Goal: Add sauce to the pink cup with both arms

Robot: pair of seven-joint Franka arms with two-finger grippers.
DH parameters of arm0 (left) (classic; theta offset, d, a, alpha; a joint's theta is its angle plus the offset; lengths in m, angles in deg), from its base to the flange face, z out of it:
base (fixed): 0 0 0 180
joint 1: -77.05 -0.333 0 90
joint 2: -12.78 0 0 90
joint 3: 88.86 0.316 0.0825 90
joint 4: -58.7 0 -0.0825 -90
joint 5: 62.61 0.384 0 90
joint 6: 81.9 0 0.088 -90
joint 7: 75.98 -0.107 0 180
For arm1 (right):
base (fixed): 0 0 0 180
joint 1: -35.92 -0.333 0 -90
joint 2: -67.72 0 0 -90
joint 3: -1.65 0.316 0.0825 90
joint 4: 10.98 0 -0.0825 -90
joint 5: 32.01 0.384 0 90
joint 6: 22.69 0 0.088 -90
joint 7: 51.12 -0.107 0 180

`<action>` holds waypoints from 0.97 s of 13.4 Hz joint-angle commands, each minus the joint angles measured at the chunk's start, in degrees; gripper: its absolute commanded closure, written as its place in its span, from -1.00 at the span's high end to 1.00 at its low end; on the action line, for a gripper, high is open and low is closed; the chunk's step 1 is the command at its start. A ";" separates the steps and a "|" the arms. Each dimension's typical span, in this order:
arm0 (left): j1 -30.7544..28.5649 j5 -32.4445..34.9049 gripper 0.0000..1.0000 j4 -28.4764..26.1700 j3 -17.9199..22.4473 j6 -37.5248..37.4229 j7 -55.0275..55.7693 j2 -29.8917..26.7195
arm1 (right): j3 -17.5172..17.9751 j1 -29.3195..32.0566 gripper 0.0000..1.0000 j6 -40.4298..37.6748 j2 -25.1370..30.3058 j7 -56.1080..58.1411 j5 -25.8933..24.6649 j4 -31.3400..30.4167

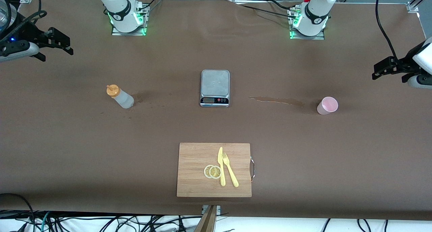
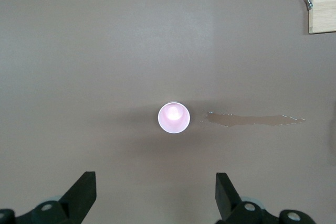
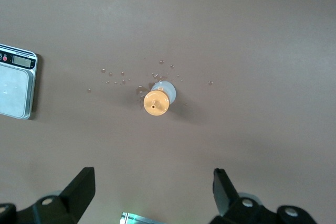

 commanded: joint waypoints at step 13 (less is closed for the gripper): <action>-0.10 1.66 1.00 -5.43 -0.76 3.93 -0.36 11.17 | -0.07 0.29 1.00 -0.48 0.89 0.39 0.99 -0.39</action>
